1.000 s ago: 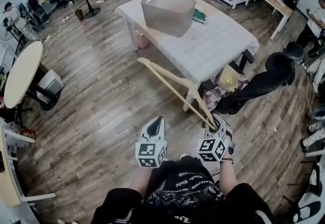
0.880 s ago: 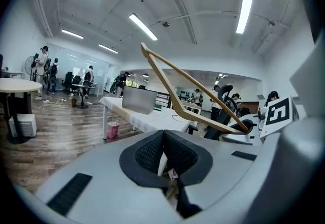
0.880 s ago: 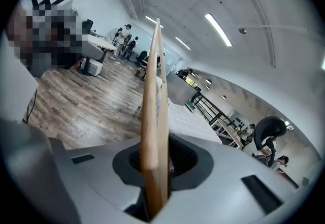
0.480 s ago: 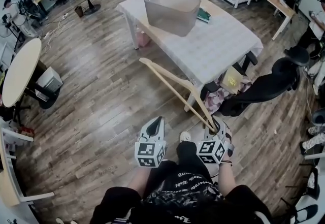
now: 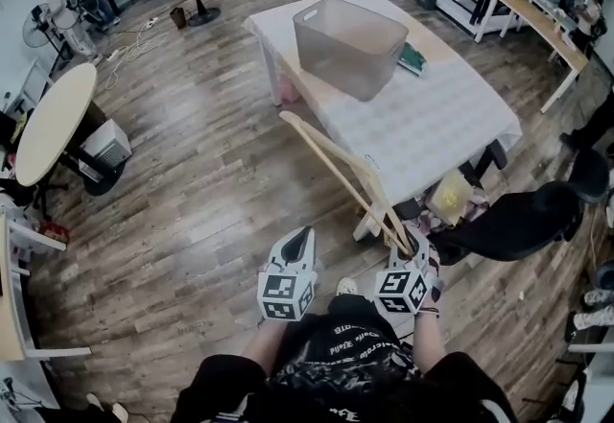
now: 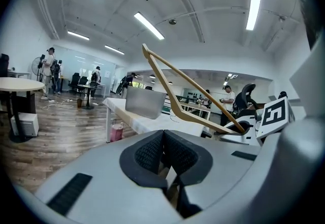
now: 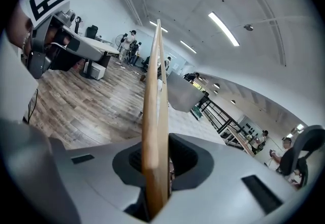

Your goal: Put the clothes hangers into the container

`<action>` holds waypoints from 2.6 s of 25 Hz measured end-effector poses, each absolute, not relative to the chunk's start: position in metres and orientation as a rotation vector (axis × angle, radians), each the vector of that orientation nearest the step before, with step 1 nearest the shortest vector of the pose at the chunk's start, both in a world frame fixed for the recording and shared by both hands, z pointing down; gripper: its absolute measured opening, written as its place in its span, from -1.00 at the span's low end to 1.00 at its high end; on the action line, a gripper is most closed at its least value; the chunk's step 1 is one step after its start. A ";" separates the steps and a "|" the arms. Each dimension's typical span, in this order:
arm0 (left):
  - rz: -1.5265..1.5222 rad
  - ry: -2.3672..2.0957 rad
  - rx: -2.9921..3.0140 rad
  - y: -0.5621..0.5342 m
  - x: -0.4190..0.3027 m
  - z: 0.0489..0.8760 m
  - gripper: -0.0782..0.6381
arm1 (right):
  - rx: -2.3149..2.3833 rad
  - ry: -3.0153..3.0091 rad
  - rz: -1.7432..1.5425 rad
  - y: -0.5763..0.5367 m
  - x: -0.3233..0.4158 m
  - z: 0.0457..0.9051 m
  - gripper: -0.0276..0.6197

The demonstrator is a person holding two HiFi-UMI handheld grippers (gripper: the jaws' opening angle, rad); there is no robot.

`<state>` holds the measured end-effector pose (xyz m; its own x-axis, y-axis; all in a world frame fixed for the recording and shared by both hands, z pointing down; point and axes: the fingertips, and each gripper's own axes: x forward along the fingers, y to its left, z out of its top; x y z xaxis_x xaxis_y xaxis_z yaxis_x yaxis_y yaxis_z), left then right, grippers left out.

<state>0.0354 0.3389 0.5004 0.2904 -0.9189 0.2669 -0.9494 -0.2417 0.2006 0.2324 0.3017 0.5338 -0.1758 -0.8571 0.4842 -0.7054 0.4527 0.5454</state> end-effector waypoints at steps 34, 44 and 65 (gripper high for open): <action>0.154 -1.719 2.218 0.116 0.081 0.517 -0.73 | 1.271 -2.002 -0.444 0.074 0.267 0.497 -0.72; 0.175 -1.603 2.321 -0.023 0.011 0.517 -0.73 | 1.484 -1.879 -0.411 -0.022 0.237 0.467 -0.72; 0.175 -1.428 2.417 -0.185 -0.131 0.509 -0.73 | 1.646 -1.637 -0.406 -0.150 0.138 0.428 -0.72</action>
<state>-0.1306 -0.1852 0.5089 0.4911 -0.8289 0.2679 -0.8690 -0.4450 0.2161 0.1377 -0.1499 0.4281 0.1252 -0.9502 0.2854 -0.7066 0.1165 0.6979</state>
